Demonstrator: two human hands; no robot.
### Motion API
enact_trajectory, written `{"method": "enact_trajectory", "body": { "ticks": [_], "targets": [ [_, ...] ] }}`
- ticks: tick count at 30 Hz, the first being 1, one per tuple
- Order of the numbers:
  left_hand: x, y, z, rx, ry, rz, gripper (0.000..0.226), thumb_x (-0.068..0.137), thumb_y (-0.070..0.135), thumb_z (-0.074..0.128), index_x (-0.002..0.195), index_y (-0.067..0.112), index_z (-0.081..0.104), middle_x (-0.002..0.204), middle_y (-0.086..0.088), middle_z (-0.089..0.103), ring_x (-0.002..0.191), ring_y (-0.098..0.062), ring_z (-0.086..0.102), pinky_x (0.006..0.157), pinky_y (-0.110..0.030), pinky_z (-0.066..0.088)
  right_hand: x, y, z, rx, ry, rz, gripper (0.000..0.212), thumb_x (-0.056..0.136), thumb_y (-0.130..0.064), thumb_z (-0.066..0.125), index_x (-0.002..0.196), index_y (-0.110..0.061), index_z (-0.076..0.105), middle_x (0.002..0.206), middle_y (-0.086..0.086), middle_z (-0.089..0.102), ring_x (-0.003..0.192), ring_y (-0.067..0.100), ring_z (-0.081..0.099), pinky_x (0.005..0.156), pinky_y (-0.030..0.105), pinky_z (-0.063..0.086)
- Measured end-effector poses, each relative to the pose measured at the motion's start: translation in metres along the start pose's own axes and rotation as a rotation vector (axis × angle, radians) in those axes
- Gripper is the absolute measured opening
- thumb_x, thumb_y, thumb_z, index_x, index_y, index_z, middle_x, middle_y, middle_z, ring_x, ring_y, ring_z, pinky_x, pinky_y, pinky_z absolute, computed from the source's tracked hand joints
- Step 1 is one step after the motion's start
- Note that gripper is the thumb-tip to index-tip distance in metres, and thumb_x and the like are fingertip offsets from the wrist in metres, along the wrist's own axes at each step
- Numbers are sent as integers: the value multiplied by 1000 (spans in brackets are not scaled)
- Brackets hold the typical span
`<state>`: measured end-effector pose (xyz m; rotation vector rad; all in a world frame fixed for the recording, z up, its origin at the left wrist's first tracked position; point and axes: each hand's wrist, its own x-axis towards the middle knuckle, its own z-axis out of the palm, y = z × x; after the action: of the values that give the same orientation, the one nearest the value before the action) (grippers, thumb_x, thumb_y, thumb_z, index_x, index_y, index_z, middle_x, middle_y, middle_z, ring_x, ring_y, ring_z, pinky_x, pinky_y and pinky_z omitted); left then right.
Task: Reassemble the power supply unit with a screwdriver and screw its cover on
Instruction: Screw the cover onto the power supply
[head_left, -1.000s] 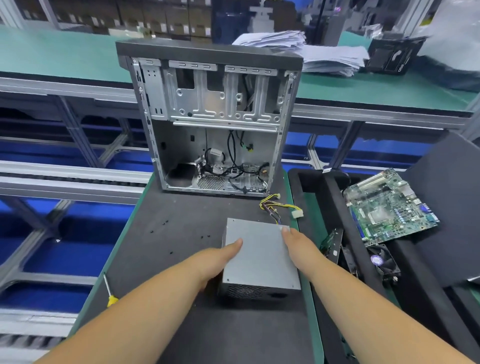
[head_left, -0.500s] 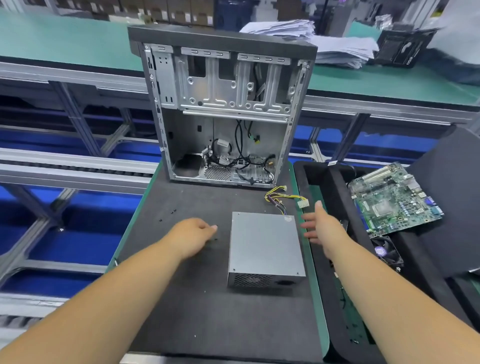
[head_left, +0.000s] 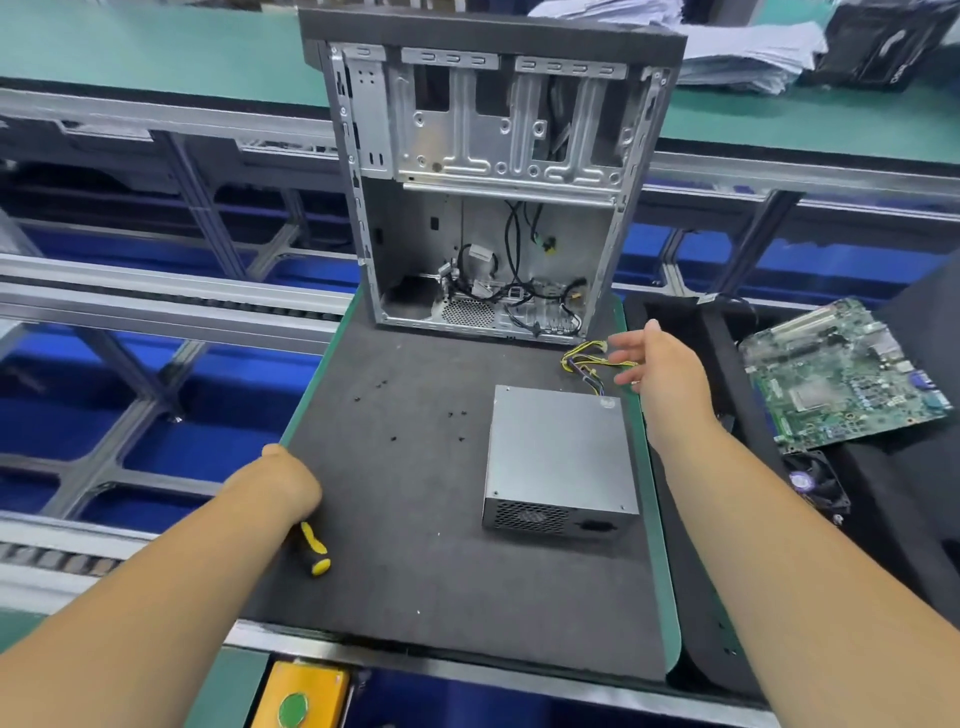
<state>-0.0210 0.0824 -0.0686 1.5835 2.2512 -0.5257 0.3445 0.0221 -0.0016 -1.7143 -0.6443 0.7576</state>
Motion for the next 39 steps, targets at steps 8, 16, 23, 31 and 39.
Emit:
{"method": "enact_trajectory", "body": {
  "ticks": [8, 16, 23, 31, 39],
  "targets": [
    [-12, 2, 5, -160, 177, 37, 33, 88, 5, 48, 117, 3, 31, 104, -17, 58, 103, -37, 57, 75, -41, 40, -9, 3, -16, -29, -50, 10, 48, 105, -37, 33, 90, -16, 74, 87, 0, 69, 56, 10, 53, 68, 29, 39],
    [-78, 62, -53, -1239, 53, 316, 39, 92, 9, 60, 126, 14, 40, 103, -21, 65, 71, -27, 68, 65, -34, 58, -31, 0, -24, 17, -294, -37, 40, 104, -31, 40, 86, -18, 73, 78, 0, 69, 54, 10, 55, 63, 25, 42],
    [-158, 140, -62, -1560, -25, 685, 39, 93, -3, 55, 127, 12, 43, 74, -4, 70, 71, -19, 72, 65, -27, 58, -63, -17, -30, -167, -731, -189, 24, 96, -33, 60, 116, -22, 61, 92, 1, 72, 72, 10, 64, 67, 26, 51],
    [-117, 175, -42, -907, 79, 954, 48, 93, 30, 61, 137, 33, 39, 113, 14, 63, 107, -4, 57, 85, -27, 47, -17, -7, -45, -344, -390, -153, 13, 95, -14, 52, 99, -24, 60, 78, -4, 56, 68, 14, 47, 67, 31, 38],
    [-53, 192, -28, -526, -103, 956, 3, 84, 30, 71, 87, 30, 71, 85, 14, 69, 74, 3, 61, 68, -19, 45, 31, 26, -36, -408, -200, 85, 27, 85, -18, 65, 96, 6, 59, 73, 6, 40, 67, 19, 38, 69, 31, 28]
  ]
}}
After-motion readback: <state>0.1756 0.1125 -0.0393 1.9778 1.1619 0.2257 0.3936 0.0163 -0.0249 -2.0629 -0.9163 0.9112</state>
